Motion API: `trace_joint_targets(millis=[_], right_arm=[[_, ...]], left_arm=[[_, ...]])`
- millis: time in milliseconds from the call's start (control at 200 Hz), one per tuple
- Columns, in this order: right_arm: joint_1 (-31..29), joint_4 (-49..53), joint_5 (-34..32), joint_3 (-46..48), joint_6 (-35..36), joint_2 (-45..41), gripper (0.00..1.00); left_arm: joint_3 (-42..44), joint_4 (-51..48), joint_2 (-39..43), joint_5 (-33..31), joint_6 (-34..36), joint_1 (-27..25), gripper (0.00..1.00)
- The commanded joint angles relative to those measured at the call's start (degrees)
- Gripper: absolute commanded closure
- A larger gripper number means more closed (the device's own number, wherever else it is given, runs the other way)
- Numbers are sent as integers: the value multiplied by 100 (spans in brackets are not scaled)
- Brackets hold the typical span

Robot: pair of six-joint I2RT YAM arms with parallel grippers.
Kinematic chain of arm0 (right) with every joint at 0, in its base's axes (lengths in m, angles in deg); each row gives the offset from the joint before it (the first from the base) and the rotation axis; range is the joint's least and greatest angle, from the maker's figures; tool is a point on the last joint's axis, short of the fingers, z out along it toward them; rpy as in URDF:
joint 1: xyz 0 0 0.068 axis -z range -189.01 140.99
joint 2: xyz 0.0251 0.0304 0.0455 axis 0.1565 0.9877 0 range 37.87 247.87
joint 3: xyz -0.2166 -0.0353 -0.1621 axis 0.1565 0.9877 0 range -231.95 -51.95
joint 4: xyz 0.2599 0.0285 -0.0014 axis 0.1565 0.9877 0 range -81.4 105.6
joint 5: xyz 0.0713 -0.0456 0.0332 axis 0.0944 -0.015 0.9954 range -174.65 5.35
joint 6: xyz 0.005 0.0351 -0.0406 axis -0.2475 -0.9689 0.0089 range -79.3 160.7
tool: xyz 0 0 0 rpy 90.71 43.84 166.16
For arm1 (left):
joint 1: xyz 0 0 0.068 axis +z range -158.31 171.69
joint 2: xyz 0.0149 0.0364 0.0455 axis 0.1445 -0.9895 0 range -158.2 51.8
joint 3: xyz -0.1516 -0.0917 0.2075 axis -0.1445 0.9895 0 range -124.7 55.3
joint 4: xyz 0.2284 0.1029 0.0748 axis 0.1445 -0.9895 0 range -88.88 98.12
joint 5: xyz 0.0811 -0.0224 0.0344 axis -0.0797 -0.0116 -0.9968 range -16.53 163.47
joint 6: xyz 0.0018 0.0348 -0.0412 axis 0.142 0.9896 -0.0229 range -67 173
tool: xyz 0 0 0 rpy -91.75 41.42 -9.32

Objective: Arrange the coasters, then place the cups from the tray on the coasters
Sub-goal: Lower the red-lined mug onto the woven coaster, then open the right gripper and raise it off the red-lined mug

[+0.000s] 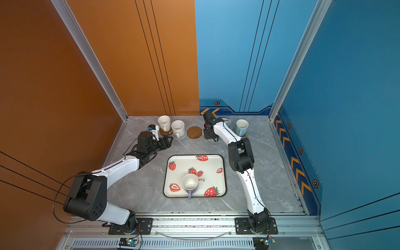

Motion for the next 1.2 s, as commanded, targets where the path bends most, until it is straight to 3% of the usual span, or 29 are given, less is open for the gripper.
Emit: trace_joint_targets(millis=[0, 1067, 1192], right_arm=[[57, -105, -170, -260, 100, 2, 100], [66, -98, -109, -242, 49, 151, 100], [66, -98, -76, -225, 45, 132, 91]], left_arm=[[-201, 42, -59, 99, -18, 55, 31], [-200, 45, -63, 136, -26, 53, 31], [-199, 33, -54, 138, -28, 54, 31]])
